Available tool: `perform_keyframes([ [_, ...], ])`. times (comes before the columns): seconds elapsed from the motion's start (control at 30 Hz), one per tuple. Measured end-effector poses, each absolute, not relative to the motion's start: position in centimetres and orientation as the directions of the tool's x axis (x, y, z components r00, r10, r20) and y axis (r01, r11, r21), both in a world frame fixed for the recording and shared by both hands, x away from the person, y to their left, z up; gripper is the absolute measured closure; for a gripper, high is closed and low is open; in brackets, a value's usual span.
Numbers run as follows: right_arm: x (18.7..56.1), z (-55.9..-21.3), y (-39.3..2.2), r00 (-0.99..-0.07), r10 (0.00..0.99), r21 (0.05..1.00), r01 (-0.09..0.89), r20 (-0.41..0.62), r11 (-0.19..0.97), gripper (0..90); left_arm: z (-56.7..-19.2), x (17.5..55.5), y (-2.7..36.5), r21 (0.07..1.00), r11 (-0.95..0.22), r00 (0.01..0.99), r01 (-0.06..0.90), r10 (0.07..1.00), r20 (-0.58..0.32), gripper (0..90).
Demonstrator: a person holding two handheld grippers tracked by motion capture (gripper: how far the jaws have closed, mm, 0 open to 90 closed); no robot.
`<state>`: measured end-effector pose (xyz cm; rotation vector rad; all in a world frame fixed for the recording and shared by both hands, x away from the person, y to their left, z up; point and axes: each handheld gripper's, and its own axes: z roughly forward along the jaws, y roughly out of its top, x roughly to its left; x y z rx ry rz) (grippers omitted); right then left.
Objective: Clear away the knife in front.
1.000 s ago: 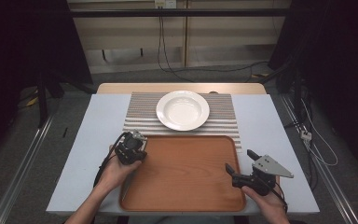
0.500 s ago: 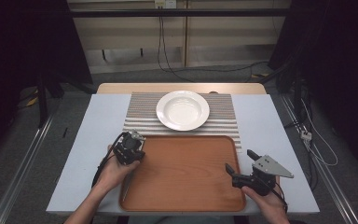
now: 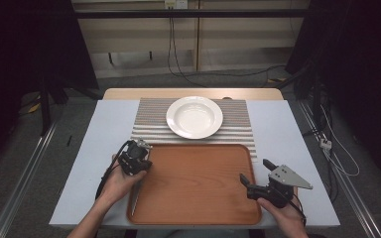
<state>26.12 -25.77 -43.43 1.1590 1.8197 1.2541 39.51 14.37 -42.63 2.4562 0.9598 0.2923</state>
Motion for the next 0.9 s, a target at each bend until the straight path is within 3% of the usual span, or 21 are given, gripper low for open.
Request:
perform_keyframes([
  [0.5,26.13,-43.42,-25.78,-0.412,0.911,0.939,0.306,-0.019,0.158,8.4,-42.55,39.33,14.76,0.511,-0.619,0.722,0.596,0.692,-0.002,88.1],
  [0.7,26.16,-43.43,-25.74,-0.412,0.911,0.938,0.307,-0.018,0.157,8.4,-42.14,38.97,14.57,0.567,-0.624,0.747,0.538,0.664,0.022,77.4],
  [0.83,26.17,-43.42,-25.74,-0.412,0.911,0.939,0.307,-0.018,0.157,8.4,-41.81,38.72,14.38,0.6,-0.621,0.761,0.505,0.648,0.029,60.6],
  [0.9,26.18,-43.42,-25.73,-0.412,0.911,0.939,0.308,-0.017,0.156,8.4,-41.71,38.71,14.29,0.613,-0.614,0.756,0.496,0.653,0.042,47.6],
])
